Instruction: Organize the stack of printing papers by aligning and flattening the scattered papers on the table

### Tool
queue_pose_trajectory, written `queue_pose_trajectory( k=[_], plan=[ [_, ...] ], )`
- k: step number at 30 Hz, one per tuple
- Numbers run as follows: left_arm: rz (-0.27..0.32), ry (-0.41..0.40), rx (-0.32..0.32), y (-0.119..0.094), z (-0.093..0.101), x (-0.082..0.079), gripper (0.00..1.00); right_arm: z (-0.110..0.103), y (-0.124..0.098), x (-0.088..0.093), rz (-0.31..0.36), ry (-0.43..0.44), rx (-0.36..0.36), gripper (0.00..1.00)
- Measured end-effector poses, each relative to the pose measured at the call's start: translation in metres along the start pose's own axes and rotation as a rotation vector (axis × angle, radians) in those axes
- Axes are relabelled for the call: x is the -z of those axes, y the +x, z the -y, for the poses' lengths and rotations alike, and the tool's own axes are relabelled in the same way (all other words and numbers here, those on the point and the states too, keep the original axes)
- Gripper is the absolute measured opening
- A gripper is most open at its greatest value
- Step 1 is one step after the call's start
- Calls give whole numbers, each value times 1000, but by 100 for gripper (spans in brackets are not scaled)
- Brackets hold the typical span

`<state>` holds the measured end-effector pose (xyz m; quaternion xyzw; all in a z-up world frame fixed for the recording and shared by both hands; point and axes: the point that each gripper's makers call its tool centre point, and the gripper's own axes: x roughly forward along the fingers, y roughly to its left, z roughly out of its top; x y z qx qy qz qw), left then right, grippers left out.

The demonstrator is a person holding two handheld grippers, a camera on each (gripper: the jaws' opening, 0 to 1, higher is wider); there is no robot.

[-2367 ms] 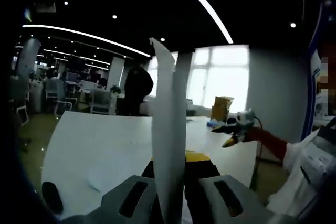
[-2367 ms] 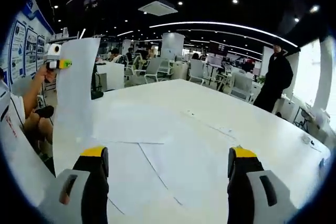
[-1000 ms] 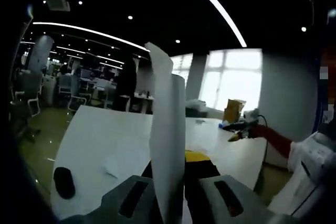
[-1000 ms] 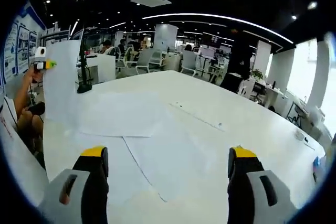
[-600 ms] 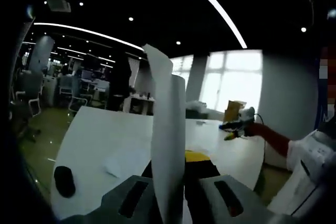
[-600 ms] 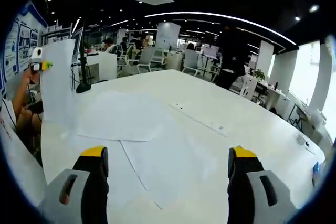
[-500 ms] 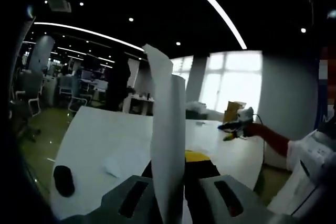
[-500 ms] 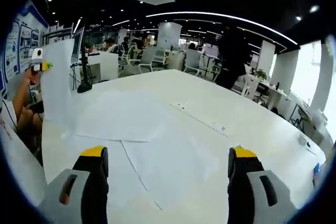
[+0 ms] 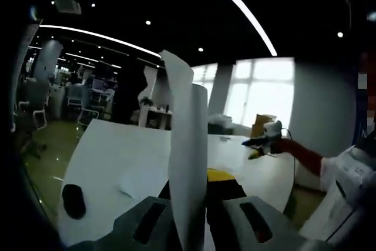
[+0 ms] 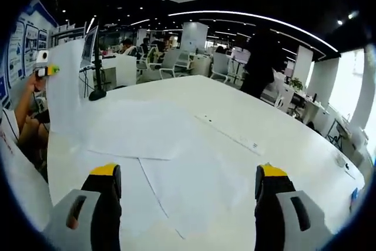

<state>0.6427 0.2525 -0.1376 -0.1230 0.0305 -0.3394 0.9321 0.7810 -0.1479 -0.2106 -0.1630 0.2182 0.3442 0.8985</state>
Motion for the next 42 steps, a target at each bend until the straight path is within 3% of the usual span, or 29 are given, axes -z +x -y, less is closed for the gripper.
queue_pose_trajectory(
  k=[27,42],
  plan=[
    [-8,-4,-28,-4,-4,2,6,-12,37,-5,-54,-56,-53,90],
    [-9,-5,-40,-7,-9,1,6,-15,52,0,-96,-58,-73,90]
  ],
)
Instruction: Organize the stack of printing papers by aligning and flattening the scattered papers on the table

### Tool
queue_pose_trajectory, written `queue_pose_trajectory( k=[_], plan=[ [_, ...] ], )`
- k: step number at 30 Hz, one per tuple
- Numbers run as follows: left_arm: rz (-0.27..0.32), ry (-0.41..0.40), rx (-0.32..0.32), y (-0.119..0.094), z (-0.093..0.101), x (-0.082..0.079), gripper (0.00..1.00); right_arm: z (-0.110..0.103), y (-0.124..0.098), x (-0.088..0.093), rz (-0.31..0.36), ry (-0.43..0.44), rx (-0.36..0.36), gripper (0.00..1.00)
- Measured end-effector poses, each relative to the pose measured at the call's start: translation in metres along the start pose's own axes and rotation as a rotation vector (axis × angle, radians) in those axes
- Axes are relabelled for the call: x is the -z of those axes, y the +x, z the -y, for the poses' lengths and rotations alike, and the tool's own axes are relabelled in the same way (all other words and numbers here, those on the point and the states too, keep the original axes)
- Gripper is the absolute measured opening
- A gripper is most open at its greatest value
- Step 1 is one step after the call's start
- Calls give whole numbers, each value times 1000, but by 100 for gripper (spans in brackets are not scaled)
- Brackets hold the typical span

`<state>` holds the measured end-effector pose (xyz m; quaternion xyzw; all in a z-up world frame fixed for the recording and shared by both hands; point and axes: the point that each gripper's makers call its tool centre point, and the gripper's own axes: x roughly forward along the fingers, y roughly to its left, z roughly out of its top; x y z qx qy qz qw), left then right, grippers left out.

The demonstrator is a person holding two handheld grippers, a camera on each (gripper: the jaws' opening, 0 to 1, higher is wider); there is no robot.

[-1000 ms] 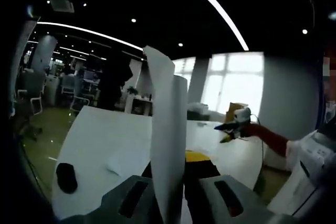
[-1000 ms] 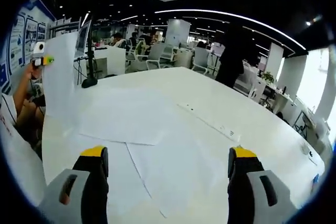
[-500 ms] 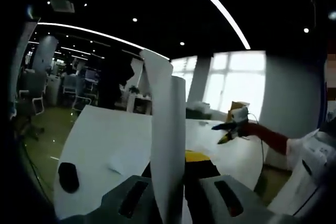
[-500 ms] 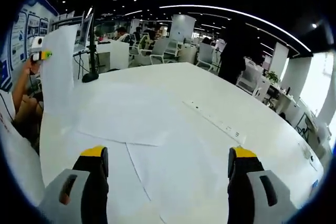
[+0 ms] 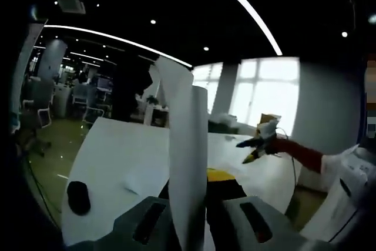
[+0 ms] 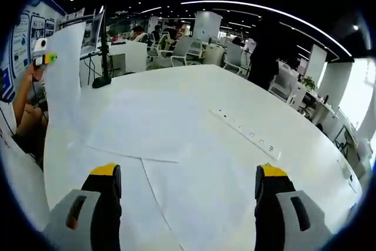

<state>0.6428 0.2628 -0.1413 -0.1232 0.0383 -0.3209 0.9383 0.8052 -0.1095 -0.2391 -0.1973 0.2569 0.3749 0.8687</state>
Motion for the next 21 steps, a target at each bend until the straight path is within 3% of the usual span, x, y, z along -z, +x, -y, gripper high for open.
queue_pose_trajectory(
  k=[21],
  plan=[
    [-7,8,-3,0,0,-1,6,4,14,5,-33,-3,-12,90]
  ],
)
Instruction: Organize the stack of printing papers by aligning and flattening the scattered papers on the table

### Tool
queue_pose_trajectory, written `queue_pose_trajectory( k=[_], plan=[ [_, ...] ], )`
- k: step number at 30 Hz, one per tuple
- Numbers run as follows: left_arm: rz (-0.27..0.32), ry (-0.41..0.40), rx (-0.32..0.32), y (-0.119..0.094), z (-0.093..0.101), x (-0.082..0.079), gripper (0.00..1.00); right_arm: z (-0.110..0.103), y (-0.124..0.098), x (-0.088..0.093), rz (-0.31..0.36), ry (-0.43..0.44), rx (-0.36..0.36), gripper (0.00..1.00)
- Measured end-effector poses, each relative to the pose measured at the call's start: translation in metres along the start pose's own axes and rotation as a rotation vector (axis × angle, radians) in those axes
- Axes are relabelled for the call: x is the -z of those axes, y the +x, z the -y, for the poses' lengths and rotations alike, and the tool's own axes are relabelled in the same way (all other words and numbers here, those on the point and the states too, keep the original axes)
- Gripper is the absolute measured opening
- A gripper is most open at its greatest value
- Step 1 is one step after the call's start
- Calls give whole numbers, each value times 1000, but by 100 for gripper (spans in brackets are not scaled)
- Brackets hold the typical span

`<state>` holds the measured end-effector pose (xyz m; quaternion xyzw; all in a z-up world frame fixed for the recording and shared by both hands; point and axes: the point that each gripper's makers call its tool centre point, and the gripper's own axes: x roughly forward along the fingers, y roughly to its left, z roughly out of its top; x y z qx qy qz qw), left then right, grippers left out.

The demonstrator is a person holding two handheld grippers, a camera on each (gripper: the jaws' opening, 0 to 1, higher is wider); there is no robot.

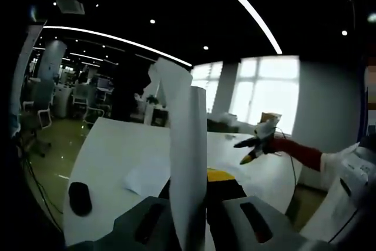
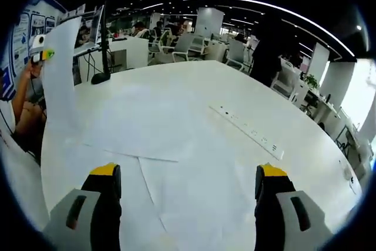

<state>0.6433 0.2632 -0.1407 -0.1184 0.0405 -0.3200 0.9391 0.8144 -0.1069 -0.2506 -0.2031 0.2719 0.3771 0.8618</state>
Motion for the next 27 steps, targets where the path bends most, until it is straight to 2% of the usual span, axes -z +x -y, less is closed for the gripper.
queue_pose_trajectory(
  k=[27],
  plan=[
    [3,8,-5,-2,0,-3,6,-2,10,-5,7,-1,-9,90]
  ],
)
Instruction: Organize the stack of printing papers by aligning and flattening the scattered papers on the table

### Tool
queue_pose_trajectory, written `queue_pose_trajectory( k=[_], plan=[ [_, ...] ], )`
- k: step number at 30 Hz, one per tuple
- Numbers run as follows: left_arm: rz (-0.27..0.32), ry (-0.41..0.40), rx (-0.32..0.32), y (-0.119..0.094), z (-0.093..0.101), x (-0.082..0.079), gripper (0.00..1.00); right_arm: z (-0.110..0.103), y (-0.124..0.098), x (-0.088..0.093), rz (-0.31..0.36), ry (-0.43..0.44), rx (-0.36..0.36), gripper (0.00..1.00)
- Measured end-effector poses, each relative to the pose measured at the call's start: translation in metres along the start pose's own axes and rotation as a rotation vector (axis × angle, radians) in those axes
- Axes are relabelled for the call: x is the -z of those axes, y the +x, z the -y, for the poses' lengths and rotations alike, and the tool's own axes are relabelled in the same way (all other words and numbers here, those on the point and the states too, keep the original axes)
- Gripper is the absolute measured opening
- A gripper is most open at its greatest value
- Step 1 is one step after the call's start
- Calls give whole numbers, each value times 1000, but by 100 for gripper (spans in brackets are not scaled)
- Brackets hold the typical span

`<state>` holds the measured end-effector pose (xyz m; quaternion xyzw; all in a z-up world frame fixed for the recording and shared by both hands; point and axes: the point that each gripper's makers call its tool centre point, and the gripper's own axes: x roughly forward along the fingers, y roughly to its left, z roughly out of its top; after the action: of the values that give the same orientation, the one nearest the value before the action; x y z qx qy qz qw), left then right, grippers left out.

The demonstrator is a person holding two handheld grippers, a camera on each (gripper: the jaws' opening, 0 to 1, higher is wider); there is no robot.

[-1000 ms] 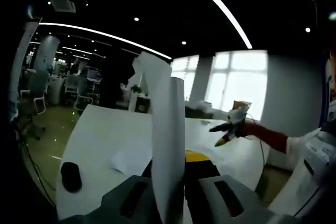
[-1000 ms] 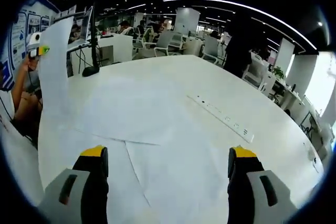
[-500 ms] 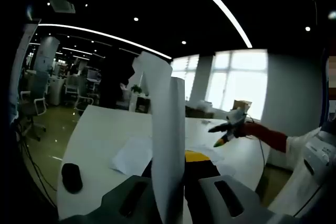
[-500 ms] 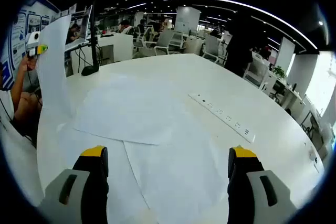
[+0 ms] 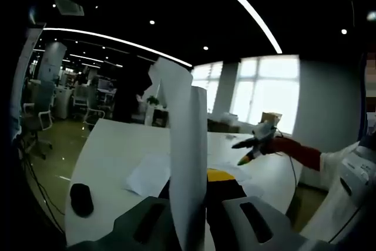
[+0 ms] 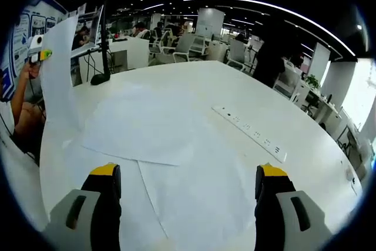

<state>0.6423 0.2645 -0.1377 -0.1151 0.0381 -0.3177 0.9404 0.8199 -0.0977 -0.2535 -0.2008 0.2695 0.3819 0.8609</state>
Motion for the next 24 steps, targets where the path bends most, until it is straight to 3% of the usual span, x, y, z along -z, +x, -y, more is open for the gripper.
queue_pose_trajectory(
  k=[24],
  plan=[
    [11,10,-7,-4,-1,-2,6,-10,17,4,-25,-1,-35,90]
  ],
)
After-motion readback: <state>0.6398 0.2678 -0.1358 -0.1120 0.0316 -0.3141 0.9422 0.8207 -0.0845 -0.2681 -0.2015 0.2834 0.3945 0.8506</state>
